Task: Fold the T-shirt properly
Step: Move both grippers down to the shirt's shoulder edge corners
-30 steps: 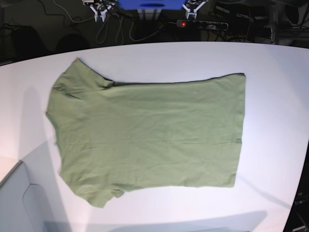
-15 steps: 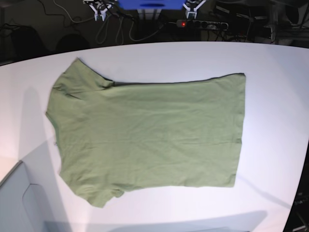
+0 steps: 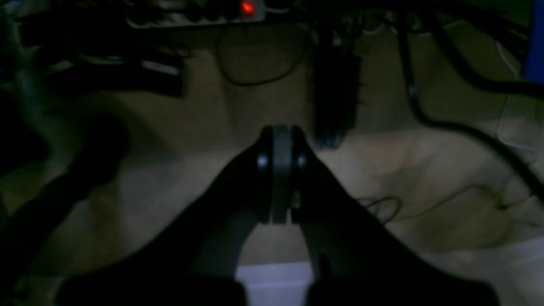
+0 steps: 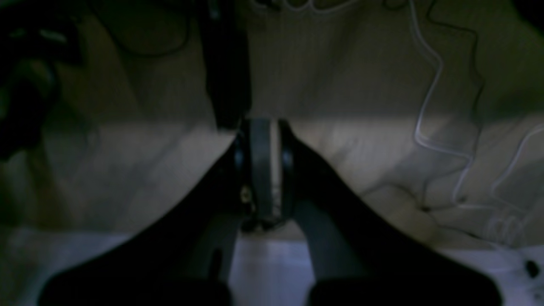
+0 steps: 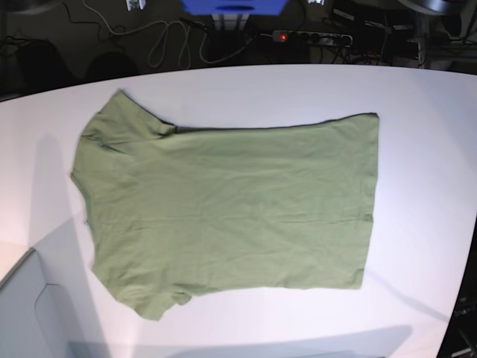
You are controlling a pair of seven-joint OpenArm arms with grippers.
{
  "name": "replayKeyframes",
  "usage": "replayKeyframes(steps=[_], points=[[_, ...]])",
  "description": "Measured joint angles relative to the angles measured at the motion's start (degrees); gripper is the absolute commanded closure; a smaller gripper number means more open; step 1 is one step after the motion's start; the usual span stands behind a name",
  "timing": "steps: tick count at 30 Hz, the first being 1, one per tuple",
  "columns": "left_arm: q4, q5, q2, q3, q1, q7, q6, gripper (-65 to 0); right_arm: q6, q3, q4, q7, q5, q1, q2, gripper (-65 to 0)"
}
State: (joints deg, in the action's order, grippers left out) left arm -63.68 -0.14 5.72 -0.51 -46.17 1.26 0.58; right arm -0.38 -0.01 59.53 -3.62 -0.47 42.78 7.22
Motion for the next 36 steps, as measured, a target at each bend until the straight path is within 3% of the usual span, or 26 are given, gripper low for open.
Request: replayKeyframes(steps=[2,3,4,6,11,15,17,20,23,27,29,32,36], points=[[-6.71,-0.46,1.03,0.09,-4.17,-0.59,-0.66,-0.1,0.11,0.24,6.19,0.11,-0.2,4.35,0.76,-0.1],[-11.63,-2.21,1.36,0.04,-7.26,-0.35,-0.46,-0.1,0.38,0.35,9.16,3.62,0.47,6.14,1.09,-0.1],[-13.09,-3.21,1.49,0.02,-7.87,-0.28,0.04,-0.1,0.15,0.17,12.52,-0.31,-0.31,8.35,1.62,-0.1],[-19.17,-8.31,3.23,0.26,-10.82,0.48,-0.72,-0.1,0.31,-0.15,19.37,-0.31,-0.11,12.13,3.28,-0.1],[-30.49,-21.94,11.8,0.09,-14.32,-0.04,0.26,-0.4,0.0,0.44,34.67,-0.52,-0.57,19.19,5.57,-0.1],[-35.52,-28.28,16.39,-1.36,-14.19,0.31,-0.31,-0.5,0.13,0.5,44.19,-1.03,-0.5,21.49,7.02,-0.1],[-37.59,-30.05,16.68,-5.22,-14.29,0.26,-0.24,-2.9,0.31,1.38,47.74,-2.05,-0.22,21.73,8.07,-0.1],[-40.83,-31.04,16.65,-10.78,-14.1,0.17,0.28,-12.2,0.28,4.28,53.55,-10.43,-0.37,21.44,8.17,-0.2],[-43.89,-31.91,16.37,-13.66,-12.76,0.42,-0.13,-17.6,0.33,6.6,58.8,-19.43,-0.37,18.58,5.73,-0.4],[-45.2,-32.33,16.35,-17.07,-8.94,0.22,-0.57,-18.0,0.35,9.66,60.48,-29.22,0.0,12.68,1.7,-0.4],[-45.03,-32.3,16.48,-17.73,-6.64,0.42,0.2,-18.0,1.29,9.7,60.33,-31.06,-0.35,10.4,1.49,-0.4],[-44.48,-32.28,16.31,-18.16,-2.86,0.63,-0.35,-18.1,6.45,9.77,60.41,-31.93,-0.28,8.04,0.59,-0.5],[-44.44,-32.3,16.2,-18.21,-0.15,0.66,-0.42,-18.1,7.65,11.04,60.41,-34.73,-0.37,5.25,-1.97,-0.7]])
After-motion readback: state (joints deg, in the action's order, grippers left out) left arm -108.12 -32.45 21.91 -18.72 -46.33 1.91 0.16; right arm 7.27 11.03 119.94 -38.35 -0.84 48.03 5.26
